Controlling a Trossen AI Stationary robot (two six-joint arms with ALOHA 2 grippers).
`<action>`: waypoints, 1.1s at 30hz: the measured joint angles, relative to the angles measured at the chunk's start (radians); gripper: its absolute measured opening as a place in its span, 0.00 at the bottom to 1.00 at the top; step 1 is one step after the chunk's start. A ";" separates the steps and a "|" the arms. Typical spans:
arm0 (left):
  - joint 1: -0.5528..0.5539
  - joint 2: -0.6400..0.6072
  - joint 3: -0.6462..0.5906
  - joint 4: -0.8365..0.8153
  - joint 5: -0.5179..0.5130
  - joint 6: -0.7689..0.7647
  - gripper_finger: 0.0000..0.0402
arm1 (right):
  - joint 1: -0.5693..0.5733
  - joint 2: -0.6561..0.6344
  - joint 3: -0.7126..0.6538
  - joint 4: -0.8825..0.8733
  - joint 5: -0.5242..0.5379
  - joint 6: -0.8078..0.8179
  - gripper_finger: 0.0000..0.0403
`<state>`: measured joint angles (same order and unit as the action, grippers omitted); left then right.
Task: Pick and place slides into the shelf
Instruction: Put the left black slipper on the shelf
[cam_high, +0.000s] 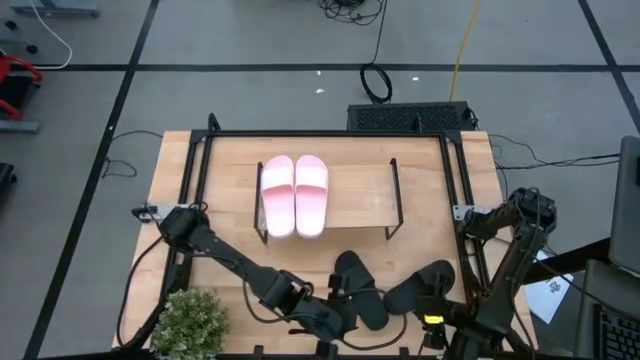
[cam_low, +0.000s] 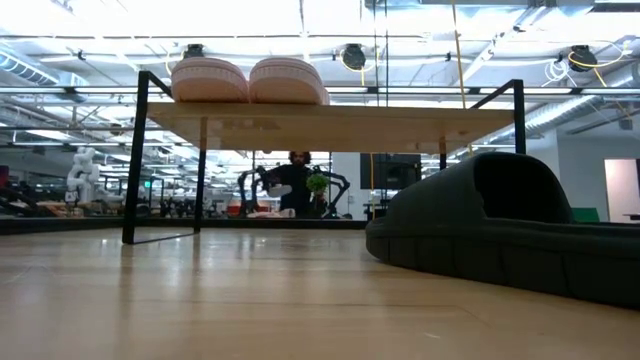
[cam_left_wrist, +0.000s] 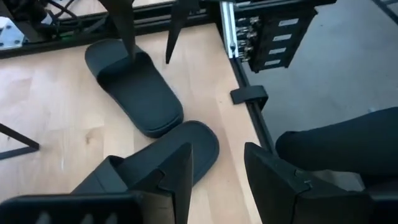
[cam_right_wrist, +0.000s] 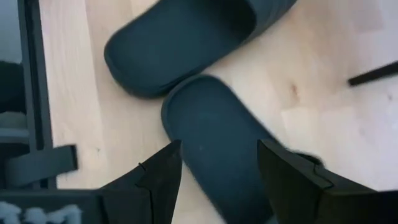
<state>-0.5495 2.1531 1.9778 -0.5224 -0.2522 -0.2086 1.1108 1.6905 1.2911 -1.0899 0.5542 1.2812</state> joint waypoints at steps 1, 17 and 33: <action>0.002 0.008 0.000 0.000 0.000 0.006 0.35 | 0.003 0.000 0.000 -0.003 0.018 0.000 0.49; 0.069 0.121 0.000 -0.032 0.038 0.023 0.35 | 0.016 -0.025 0.000 -0.091 0.257 -0.014 0.49; 0.062 0.176 0.000 -0.057 -0.118 0.005 0.35 | 0.064 -0.198 0.001 0.153 0.469 -0.269 0.49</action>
<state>-0.4873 2.3295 1.9778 -0.5796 -0.3702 -0.2035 1.1751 1.4926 1.2919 -0.9370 1.0236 1.0126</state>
